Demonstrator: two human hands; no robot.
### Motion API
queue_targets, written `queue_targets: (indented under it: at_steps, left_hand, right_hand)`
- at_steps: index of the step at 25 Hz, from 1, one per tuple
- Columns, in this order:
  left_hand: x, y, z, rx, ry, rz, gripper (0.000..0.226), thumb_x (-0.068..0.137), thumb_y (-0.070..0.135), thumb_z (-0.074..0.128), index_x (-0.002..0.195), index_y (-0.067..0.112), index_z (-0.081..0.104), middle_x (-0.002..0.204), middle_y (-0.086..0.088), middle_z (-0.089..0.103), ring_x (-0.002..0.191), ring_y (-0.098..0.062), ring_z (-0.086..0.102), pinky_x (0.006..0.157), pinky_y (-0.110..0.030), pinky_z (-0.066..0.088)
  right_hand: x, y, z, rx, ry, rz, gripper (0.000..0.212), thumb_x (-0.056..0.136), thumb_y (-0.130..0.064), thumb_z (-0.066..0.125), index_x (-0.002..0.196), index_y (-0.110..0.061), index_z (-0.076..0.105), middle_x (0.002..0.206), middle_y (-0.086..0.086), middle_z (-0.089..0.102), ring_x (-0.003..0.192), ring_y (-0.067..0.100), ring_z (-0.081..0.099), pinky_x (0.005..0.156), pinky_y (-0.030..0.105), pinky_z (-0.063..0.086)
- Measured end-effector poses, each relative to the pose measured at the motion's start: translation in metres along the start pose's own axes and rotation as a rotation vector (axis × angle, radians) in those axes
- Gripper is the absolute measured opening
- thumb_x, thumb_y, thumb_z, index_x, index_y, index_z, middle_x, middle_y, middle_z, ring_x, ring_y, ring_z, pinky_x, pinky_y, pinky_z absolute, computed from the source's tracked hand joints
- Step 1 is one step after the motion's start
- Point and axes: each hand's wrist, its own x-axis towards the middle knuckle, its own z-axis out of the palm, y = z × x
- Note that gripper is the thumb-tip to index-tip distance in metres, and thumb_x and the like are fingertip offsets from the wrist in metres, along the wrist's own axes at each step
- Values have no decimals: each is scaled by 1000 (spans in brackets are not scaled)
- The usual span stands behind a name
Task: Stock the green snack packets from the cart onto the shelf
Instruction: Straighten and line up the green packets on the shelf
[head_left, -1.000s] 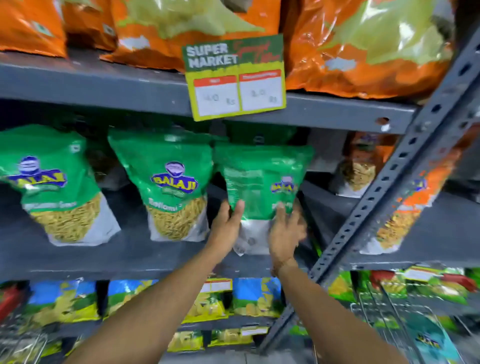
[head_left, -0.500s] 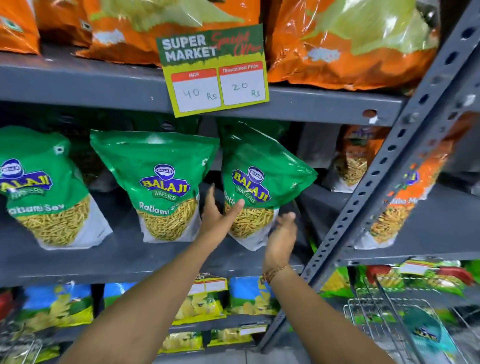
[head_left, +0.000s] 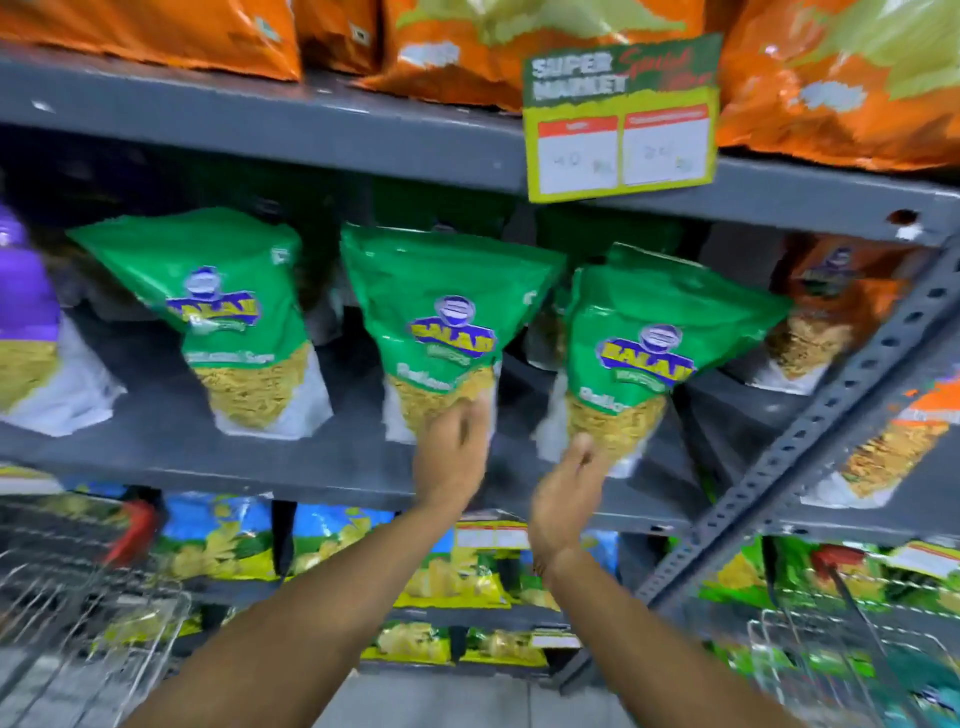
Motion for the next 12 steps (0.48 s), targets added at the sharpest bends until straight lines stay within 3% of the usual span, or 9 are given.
queue_targets:
  at_steps: [2, 4, 5, 7, 8, 10, 12]
  left_hand:
    - [13, -16, -62, -119, 314, -15, 41, 84, 51, 32, 60, 20, 41, 61, -16, 52, 70, -36, 52, 67, -41, 40]
    - [46, -33, -129, -296, 635, -30, 27, 87, 36, 35, 77, 16, 51, 75, -19, 57, 78, -32, 50, 75, -42, 40]
    - [68, -41, -156, -355, 721, -76, 34, 87, 32, 36, 89, 4, 54, 89, -27, 60, 86, -34, 52, 83, -43, 40]
    - [118, -58, -206, -385, 669, -152, 43, 91, 32, 36, 105, -5, 53, 111, -35, 54, 103, -40, 51, 96, -49, 38]
    - [140, -63, -223, -412, 551, -144, 39, 91, 36, 36, 103, 5, 57, 114, -30, 54, 107, -36, 52, 99, -49, 37]
    - [174, -70, -241, -475, 336, -106, 29, 85, 46, 44, 83, 23, 61, 104, -13, 57, 100, -23, 52, 95, -45, 40]
    - [190, -67, -253, -432, 287, -75, 22, 84, 40, 52, 69, 25, 57, 85, -8, 54, 85, -19, 47, 81, -40, 38]
  right_hand:
    - [-51, -5, 42, 20, -390, -161, 24, 94, -27, 41, 72, -22, 47, 69, -4, 46, 63, -2, 42, 65, 22, 35]
    - [-84, -26, 103, 24, -605, -271, 12, 93, -24, 47, 92, -17, 57, 82, -4, 53, 72, -7, 47, 73, 9, 39]
    - [-92, -37, 134, 23, -628, -295, 22, 92, -24, 49, 109, -11, 56, 97, 1, 57, 86, -6, 51, 85, 10, 40]
    - [-103, -62, 194, 11, -571, -261, 43, 92, -27, 49, 127, -3, 45, 125, 14, 53, 115, 18, 51, 105, 31, 38]
    - [-100, -73, 217, 14, -542, -241, 38, 92, -26, 48, 123, -3, 47, 124, 17, 55, 115, 27, 50, 104, 38, 37]
    - [-85, -91, 243, 39, -490, -183, 9, 92, -17, 48, 92, -12, 55, 94, 13, 60, 94, 25, 51, 87, 35, 38]
    - [-74, -101, 254, 74, -406, -136, 11, 91, -12, 49, 84, -10, 58, 85, 12, 56, 84, 21, 47, 77, 30, 35]
